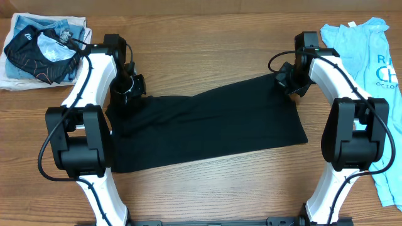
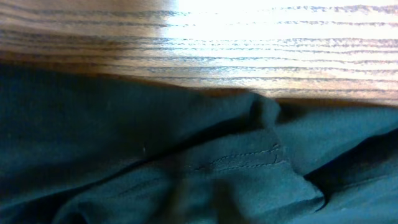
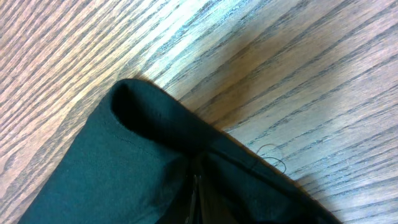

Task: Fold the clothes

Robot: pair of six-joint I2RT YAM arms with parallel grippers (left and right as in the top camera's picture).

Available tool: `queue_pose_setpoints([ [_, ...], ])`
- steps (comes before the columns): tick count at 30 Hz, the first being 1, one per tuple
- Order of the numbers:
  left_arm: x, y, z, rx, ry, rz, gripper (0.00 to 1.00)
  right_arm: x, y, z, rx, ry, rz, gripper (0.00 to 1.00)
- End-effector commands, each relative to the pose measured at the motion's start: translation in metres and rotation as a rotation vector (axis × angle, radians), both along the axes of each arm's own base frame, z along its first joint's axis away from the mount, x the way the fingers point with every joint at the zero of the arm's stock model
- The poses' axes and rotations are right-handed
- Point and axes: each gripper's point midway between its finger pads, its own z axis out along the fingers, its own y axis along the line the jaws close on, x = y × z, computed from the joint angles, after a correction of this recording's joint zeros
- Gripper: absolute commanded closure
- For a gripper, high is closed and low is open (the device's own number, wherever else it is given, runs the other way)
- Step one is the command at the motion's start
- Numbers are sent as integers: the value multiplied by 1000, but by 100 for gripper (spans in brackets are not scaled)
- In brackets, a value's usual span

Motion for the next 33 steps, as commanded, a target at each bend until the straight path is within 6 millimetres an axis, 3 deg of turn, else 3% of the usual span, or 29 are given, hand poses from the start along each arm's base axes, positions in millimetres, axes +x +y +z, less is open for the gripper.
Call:
queue_pose_setpoints([
  [1, -2, -7, -7, -47, 19, 3, 47, 0, 1, 0, 0, -4, 2, 96],
  [5, 1, -24, -2, -149, 10, 9, 44, 1, 1, 0, 0, -7, 2, 96],
  [11, 4, -38, -3, -143, 7, 44, 44, 2, 1, 1, 0, -11, 2, 96],
  [21, 11, -34, -12, 135, -31, 110, 37, 2, 1, 1, 0, -10, 2, 96],
  [23, 10, -32, -12, 157, -30, 127, 42, 2, 1, 1, 3, -10, 3, 96],
  [25, 10, -27, -12, 184, -28, 152, 59, 1, 1, 0, 2, -7, 3, 96],
  [32, 9, -19, -12, 196, -20, 165, 96, -1, 1, 0, 3, 0, 2, 96],
  [33, 8, -19, -12, 196, -19, 164, 96, -1, 1, 0, 2, 0, 2, 96],
])
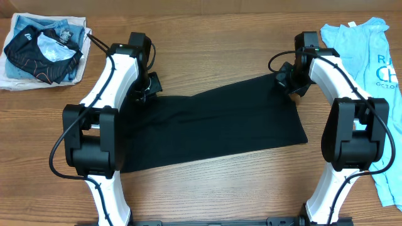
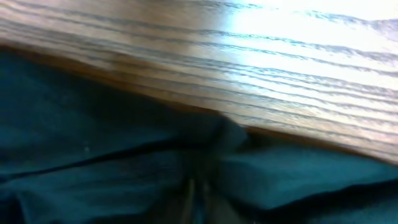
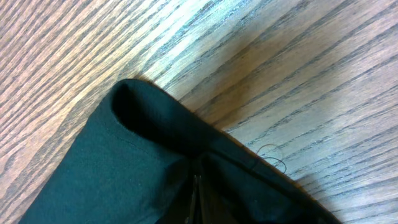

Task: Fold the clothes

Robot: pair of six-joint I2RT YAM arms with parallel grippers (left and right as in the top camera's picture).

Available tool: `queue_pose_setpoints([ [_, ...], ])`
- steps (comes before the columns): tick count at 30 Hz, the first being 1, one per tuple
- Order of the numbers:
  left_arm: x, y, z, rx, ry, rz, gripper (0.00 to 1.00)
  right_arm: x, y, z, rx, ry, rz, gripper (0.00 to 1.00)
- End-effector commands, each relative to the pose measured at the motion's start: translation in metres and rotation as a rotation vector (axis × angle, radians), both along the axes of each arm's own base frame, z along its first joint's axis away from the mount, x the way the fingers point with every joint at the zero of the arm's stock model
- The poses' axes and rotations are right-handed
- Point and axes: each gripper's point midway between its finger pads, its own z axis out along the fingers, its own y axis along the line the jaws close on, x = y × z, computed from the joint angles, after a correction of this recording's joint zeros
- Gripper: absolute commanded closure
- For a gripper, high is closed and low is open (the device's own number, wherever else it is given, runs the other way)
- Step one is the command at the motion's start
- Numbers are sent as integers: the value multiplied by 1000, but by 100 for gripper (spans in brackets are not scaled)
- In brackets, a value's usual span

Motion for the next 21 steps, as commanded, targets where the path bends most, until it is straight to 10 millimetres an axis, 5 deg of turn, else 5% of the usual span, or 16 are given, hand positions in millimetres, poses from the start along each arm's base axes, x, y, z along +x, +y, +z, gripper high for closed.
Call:
queue_pose_setpoints([
  [1, -3, 8, -7, 34, 25, 20, 96, -1, 0, 0, -2, 1, 1, 96],
  [9, -16, 21, 30, 112, 88, 15, 96, -8, -19, 12, 1, 11, -51, 96],
  [15, -42, 24, 35, 126, 193, 9, 96, -16, -23, 22, 12, 22, -64, 96],
  [21, -46, 24, 36, 127, 210, -3, 92, -14, -9, 39, 85, -19, -27, 96],
])
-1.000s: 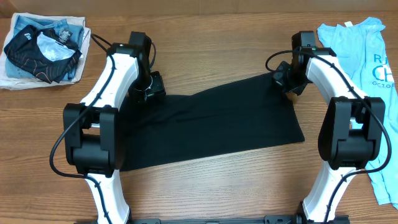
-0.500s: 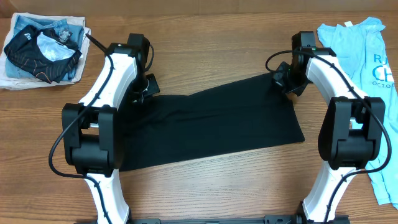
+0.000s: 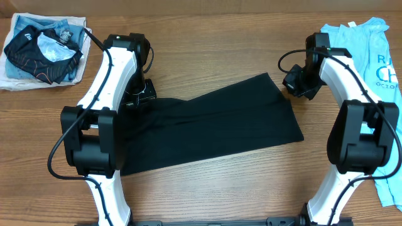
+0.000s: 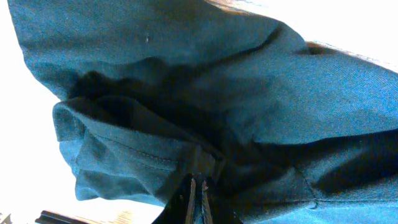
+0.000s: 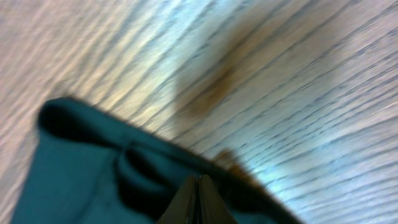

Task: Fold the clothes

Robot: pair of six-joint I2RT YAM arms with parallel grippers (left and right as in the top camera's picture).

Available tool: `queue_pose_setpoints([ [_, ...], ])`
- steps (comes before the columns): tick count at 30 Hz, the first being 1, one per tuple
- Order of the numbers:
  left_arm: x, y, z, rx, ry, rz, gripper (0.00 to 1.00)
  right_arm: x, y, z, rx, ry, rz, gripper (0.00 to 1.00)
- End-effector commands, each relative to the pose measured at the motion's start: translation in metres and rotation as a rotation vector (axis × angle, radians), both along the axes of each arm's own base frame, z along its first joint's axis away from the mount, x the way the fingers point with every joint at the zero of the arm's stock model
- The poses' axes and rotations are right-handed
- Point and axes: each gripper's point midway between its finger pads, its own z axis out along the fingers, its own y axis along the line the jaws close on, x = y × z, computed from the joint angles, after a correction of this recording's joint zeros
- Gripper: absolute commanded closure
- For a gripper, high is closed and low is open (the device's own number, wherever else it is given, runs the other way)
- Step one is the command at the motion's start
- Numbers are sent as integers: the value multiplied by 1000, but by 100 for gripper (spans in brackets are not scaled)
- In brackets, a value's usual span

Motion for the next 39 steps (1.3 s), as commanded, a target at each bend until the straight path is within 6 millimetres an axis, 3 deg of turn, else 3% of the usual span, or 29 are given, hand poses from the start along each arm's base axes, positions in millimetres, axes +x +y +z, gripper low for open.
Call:
queue_pose_setpoints([
  [1, 6, 5, 4, 21, -20, -3, 92, 7, 17, 30, 83, -92, 60, 96],
  [4, 7, 4, 4, 20, -25, -3, 90, 9, 29, 33, 116, -117, 144, 86],
  [9, 9, 4, 4, 19, -31, -3, 90, 5, 40, 31, 103, -112, 242, 58],
  [11, 9, 4, 4, 16, -31, -2, 90, 2, 42, 30, 82, -100, 250, 54],
  [18, 8, 4, 4, 13, -28, -14, 90, 2, 47, 27, 31, -94, 275, 54],
  [26, 8, 4, 4, 12, -28, -18, 90, 10, 39, 24, -36, -119, 309, 53],
  [39, 8, 4, 4, 12, -29, -18, 89, 9, 49, -1, -13, -85, 418, 55],
])
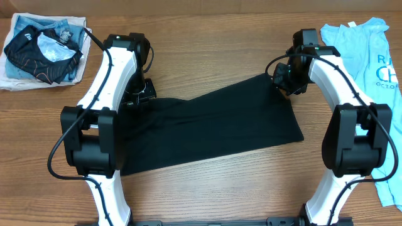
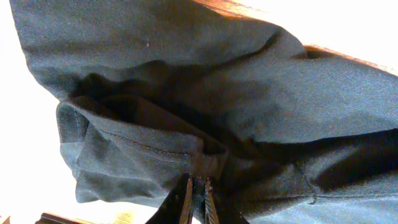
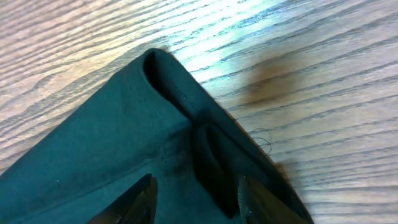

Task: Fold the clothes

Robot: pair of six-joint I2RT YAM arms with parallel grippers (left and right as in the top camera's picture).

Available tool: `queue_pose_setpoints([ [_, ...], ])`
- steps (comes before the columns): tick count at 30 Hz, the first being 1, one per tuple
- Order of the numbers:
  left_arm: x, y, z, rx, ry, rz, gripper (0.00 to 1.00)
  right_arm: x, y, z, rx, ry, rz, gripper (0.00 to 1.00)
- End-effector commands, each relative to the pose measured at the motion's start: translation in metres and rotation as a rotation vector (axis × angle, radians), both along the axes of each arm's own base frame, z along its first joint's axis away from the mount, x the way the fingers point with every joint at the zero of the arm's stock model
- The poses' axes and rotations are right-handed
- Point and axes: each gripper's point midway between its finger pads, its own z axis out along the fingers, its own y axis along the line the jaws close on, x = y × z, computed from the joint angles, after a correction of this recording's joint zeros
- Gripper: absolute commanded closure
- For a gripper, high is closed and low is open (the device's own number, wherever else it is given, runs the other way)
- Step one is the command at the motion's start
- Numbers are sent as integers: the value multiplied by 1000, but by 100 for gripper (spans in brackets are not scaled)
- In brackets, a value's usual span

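Note:
A black garment (image 1: 213, 125) lies spread across the middle of the wooden table (image 1: 207, 44), its long edges slanting up to the right. My left gripper (image 1: 139, 92) sits at its back left corner. In the left wrist view the left gripper (image 2: 196, 186) is shut on a bunched, hemmed fold of the garment (image 2: 186, 93), the jaws only a slit apart. My right gripper (image 1: 281, 78) stands over the back right corner. There the right gripper (image 3: 196, 193) is open, and the folded corner (image 3: 168, 93) lies loose on the wood between and beyond its fingers.
A pile of dark and pale clothes (image 1: 44, 41) lies at the back left corner of the table. A light blue T-shirt (image 1: 370, 56) lies along the right edge. Bare wood shows behind and in front of the garment.
My right gripper has opened and let go of the back right corner, and it now stands a little further left, over that corner. The left gripper stays where it was, still pinching cloth.
At first both grippers were shut on the garment's back corners. The left gripper then stood further right. Later it held its corner bunched, and the right gripper was further right, still shut. Now the right corner lies free and the garment is narrower.

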Motion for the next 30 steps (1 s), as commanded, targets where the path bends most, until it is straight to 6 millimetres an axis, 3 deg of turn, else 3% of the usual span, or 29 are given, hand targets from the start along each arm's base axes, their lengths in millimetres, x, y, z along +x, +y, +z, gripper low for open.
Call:
queue_pose_setpoints([
  [1, 6, 3, 4, 9, -20, -16, 89, -3, 8, -14, 4, 26, 39, 60],
  [3, 6, 3, 4, 9, -21, -15, 89, -3, 11, -14, 4, 26, 45, 65],
  [13, 6, -1, 4, -14, -18, -21, 89, -1, 14, -16, 0, 17, 53, 59],
  [27, 6, -1, 4, -14, -18, -21, 89, -10, 13, -26, -1, 42, 53, 60],
  [30, 7, -1, 3, -14, -21, -21, 88, -11, 13, -29, -1, 42, 53, 65],
])
